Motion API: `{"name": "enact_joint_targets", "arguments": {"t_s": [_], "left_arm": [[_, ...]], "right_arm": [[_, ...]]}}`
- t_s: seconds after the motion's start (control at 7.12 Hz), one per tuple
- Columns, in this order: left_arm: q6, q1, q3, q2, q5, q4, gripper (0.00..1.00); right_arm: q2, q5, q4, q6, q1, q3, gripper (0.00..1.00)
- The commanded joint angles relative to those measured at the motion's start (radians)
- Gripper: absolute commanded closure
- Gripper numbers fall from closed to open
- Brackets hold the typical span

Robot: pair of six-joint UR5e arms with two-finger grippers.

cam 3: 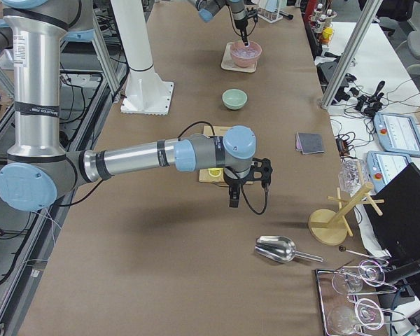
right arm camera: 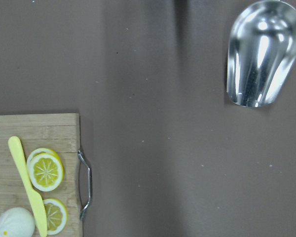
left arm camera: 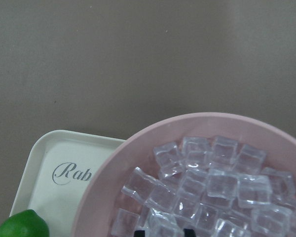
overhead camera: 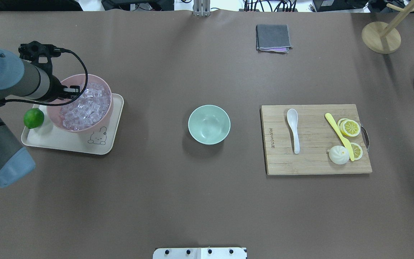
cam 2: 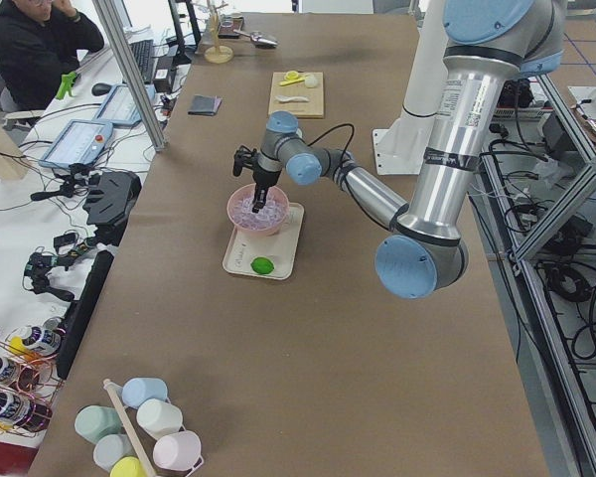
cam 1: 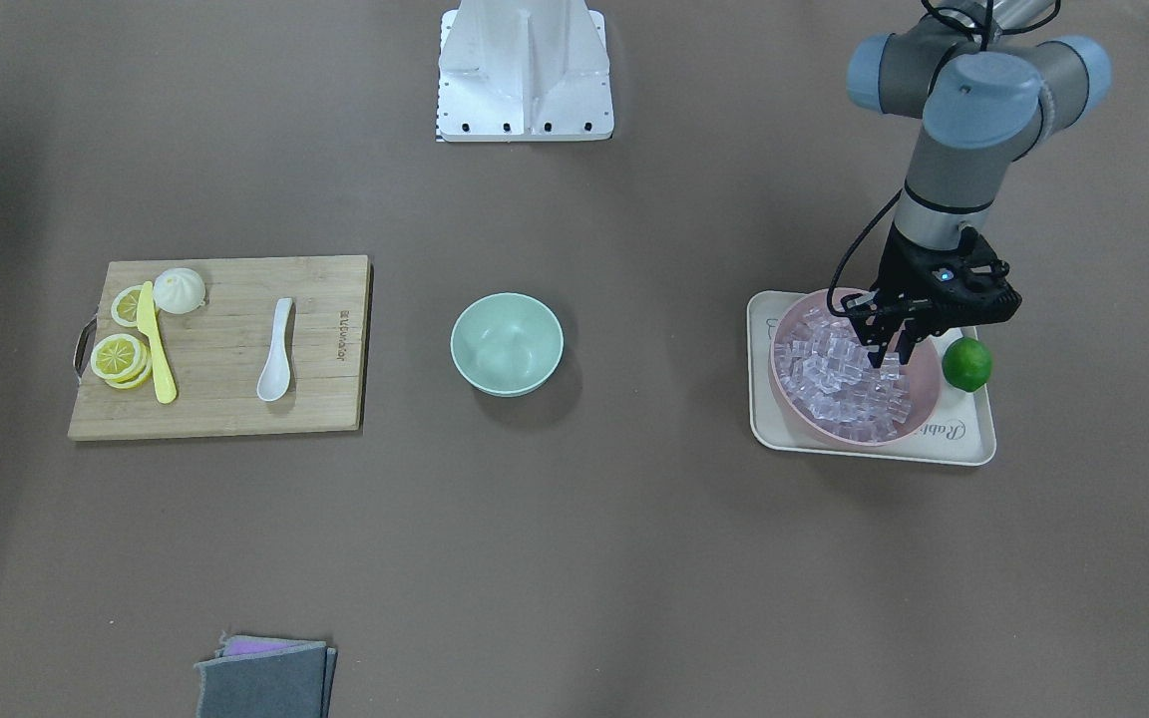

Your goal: Put spoon and ice into bowl

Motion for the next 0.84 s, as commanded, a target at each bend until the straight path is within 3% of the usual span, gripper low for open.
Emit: {"name": "enact_joint_targets", "arguments": {"t_s": [0.0, 0.14, 0.28, 0.42, 0.7], "left_arm": [[-0.005, -0.003, -0.038, -0.077, -0.003, 0.042, 1.0], [-0.017, 0.002, -0.037, -0.134, -0.002, 0.086, 1.0], [-0.041, 0.005, -0.04, -0.197, -0.002, 0.142, 1.0], [-0.089, 0.01, -0.029, -0.231, -0.002, 0.147, 1.0], [-0.17, 0.074, 0.027, -0.316, 0.008, 0.142, 1.0]], "right_arm": [[0.039, -0.052, 0.001, 0.125, -0.182, 0.094, 0.0], [0.11, -0.065, 0.001, 0.293, -0.269, 0.14, 0.0], [0.19, -0.152, 0.001, 0.468, -0.355, 0.166, 0.0], [0.2, -0.233, 0.001, 0.509, -0.452, 0.166, 0.0], [0.222, -0.302, 0.071, 0.61, -0.584, 0.157, 0.0]]}}
